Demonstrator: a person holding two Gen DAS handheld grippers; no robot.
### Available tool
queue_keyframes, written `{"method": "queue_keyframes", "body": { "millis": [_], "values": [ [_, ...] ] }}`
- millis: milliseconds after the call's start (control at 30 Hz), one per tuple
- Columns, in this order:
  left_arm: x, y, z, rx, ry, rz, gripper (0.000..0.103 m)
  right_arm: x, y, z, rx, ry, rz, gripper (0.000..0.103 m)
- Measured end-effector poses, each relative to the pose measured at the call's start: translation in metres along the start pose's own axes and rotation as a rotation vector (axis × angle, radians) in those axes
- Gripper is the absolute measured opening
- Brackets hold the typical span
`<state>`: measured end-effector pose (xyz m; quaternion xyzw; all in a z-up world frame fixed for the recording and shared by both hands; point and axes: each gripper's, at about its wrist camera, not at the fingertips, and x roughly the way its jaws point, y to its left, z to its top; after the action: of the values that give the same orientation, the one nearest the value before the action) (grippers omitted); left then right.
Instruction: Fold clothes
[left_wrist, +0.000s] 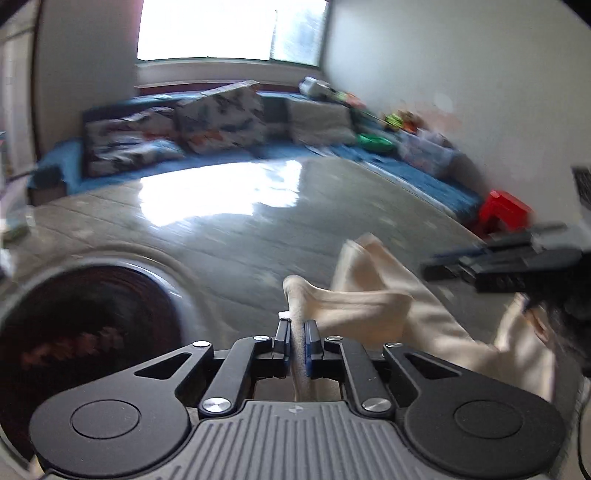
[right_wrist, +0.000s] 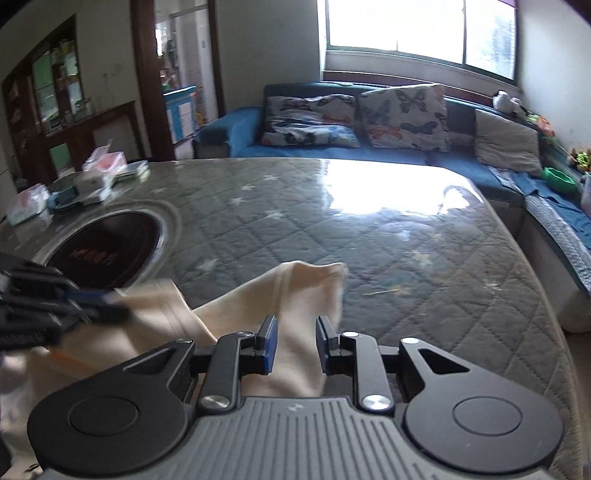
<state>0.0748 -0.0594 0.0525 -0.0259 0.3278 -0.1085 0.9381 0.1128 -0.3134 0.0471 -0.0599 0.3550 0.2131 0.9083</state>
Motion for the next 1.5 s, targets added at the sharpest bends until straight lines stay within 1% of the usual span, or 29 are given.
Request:
{"method": "queue_keyframes", "body": {
  "millis": [67, 133, 267, 400, 433, 467, 533, 600, 767, 833, 900, 967, 1033, 1100, 1133, 1167, 1233, 1333, 1500],
  "values": [
    [0.004, 0.017, 0.009, -0.041, -0.003, 0.068, 0.008, 0.008, -0.006, 0.003, 0.011, 0.007, -0.016, 0.022],
    [0.012, 0.032, 0.014, -0.055, 0.005, 0.127, 0.008, 0.022, -0.014, 0.009, 0.033, 0.024, -0.016, 0.023],
    [0.024, 0.058, 0.017, -0.102, 0.033, 0.191, 0.008, 0.045, -0.020, 0.017, 0.064, 0.043, -0.010, 0.025],
    [0.029, 0.077, 0.016, -0.151, 0.048, 0.216, 0.008, 0.070, -0.025, 0.025, 0.099, 0.063, 0.000, 0.025],
    [0.031, 0.079, 0.015, -0.155, 0.051, 0.220, 0.008, 0.076, -0.025, 0.027, 0.106, 0.070, 0.003, 0.023],
    [0.032, 0.082, 0.015, -0.159, 0.054, 0.224, 0.008, 0.081, -0.025, 0.029, 0.106, 0.076, 0.002, 0.019],
    [0.034, 0.087, 0.014, -0.167, 0.060, 0.230, 0.008, 0.090, -0.023, 0.034, 0.092, 0.077, 0.000, 0.008],
    [0.038, 0.090, 0.016, -0.171, 0.059, 0.241, 0.008, 0.097, -0.019, 0.040, 0.072, 0.072, -0.011, 0.004],
    [0.053, 0.103, 0.023, -0.186, 0.072, 0.284, 0.009, 0.124, -0.011, 0.059, 0.033, 0.065, -0.054, 0.004],
    [0.055, 0.108, 0.024, -0.195, 0.079, 0.295, 0.012, 0.132, -0.009, 0.066, 0.018, 0.069, -0.060, 0.005],
    [0.054, 0.112, 0.024, -0.210, 0.086, 0.292, 0.013, 0.134, -0.005, 0.071, -0.012, 0.075, -0.071, 0.007],
    [0.044, 0.110, 0.024, -0.203, 0.069, 0.295, 0.013, 0.127, 0.000, 0.072, -0.049, 0.066, -0.084, 0.013],
    [0.031, 0.102, 0.025, -0.176, 0.045, 0.285, 0.013, 0.112, 0.005, 0.068, -0.090, 0.047, -0.070, 0.013],
    [0.017, 0.088, 0.023, -0.140, 0.023, 0.253, 0.013, 0.091, 0.012, 0.061, -0.127, 0.036, -0.034, 0.014],
    [0.010, 0.079, 0.022, -0.119, 0.014, 0.231, 0.013, 0.082, 0.016, 0.058, -0.142, 0.037, -0.013, 0.016],
    [0.004, 0.069, 0.021, -0.097, 0.010, 0.200, 0.013, 0.072, 0.021, 0.053, -0.156, 0.039, 0.009, 0.019],
    [-0.001, 0.049, 0.017, -0.048, 0.019, 0.134, 0.013, 0.055, 0.035, 0.040, -0.185, 0.053, 0.056, 0.019],
    [0.004, 0.024, 0.012, 0.001, 0.047, 0.083, 0.013, 0.030, 0.054, 0.020, -0.226, 0.073, 0.123, 0.019],
    [0.020, 0.004, 0.005, 0.013, 0.092, 0.019, 0.013, -0.010, 0.086, -0.012, -0.310, 0.099, 0.228, 0.019]
  ]
}}
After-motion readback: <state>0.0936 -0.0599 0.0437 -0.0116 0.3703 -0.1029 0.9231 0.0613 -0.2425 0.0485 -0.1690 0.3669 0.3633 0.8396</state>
